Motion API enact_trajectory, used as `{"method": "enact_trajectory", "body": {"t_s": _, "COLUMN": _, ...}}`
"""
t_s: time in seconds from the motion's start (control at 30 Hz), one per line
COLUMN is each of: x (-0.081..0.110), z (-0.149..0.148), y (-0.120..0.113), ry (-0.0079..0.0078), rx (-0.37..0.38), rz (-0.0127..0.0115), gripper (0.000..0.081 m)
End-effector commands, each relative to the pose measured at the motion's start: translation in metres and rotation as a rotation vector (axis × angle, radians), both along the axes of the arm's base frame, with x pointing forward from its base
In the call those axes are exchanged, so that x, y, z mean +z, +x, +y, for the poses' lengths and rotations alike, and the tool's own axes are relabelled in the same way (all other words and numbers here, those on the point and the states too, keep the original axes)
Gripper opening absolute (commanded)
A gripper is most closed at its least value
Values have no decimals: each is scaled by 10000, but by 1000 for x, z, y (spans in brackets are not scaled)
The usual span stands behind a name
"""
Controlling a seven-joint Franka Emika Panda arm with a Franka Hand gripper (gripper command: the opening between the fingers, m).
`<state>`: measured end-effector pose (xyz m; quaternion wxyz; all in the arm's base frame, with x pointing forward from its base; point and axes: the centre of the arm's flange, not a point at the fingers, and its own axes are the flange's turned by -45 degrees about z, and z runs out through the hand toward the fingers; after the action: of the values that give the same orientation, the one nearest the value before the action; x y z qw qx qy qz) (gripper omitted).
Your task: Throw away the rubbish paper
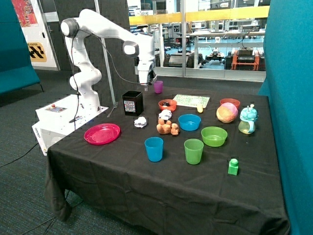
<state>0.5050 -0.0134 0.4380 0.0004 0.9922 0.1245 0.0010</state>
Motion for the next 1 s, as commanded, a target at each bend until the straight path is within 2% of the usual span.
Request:
{"method": "enact_trajectory", "body": {"t_s": 0.0, "x": -8, "z": -16, "y": 17, "ry": 5, "rx": 454, "rz": 21, "gripper": 578}}
{"method": "enact_trajectory", "body": {"t_s": 0.3, "x": -20, "z": -23, "y": 49, "ry": 5, "rx": 523, "rz": 21, "gripper": 640}}
{"method": "enact_trajectory", "body": {"t_s": 0.57, "x": -39, "z": -21, "y": 68, "ry": 5, "rx": 537, "rz": 21, "gripper": 677}}
{"method": "enact_trajectory", "body": {"t_s": 0.7, "x": -49, "z": -22, "y": 76, "ry": 5, "rx": 449, "rz": 21, "gripper": 726}}
{"method": "enact_trajectory", "body": {"t_s": 0.97, "x": -59, "z": -21, "y": 91, "ry": 5, "rx": 359, "rz": 21, "gripper": 767}}
